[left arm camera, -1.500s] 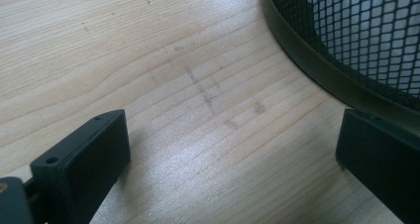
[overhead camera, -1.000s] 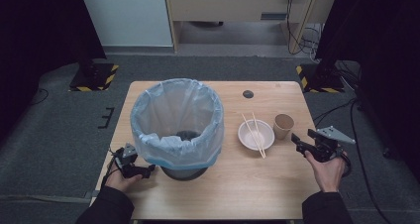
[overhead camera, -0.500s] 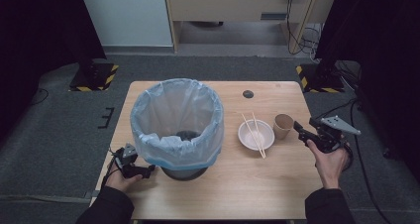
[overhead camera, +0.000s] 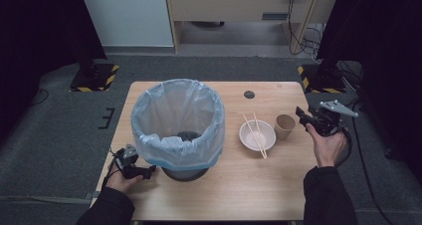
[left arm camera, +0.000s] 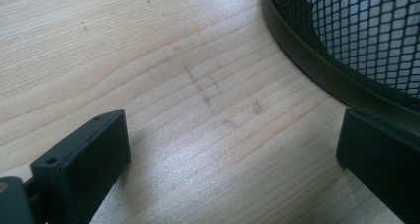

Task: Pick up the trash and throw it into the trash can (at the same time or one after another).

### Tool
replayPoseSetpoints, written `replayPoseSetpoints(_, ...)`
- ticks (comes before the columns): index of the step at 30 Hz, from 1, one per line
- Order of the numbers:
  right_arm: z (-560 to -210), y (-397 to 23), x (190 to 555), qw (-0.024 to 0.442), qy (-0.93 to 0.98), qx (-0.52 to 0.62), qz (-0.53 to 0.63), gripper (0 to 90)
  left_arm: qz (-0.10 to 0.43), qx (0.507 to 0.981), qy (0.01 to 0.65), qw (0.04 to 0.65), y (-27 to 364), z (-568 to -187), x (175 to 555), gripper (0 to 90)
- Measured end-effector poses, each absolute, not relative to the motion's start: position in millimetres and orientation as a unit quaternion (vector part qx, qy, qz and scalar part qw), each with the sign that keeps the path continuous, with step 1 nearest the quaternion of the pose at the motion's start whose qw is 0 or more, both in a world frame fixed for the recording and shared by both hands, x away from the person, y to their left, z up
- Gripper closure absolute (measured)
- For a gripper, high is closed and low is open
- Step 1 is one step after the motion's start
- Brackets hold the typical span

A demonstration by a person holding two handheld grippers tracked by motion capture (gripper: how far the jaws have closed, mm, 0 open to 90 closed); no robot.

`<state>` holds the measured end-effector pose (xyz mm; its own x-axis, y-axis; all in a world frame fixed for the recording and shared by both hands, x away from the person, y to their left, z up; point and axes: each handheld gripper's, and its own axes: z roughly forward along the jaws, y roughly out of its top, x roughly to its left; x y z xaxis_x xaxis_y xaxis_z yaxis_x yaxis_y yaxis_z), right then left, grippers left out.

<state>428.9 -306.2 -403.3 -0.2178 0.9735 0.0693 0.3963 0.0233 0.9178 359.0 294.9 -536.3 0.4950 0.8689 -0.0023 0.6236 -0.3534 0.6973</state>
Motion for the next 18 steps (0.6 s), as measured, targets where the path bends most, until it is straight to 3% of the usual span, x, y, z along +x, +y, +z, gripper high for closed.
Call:
replayPoseSetpoints(6,-416,-308,444,0.316,0.647,0.549,0.425,54.2,0.188,0.801,0.466,0.326,295,-536,359,0.0)
replayPoseSetpoints(18,-471,-307,461,0.285,0.668,0.576,0.376,51.2,0.188,0.801,0.465,0.326,295,-536,359,0.0)
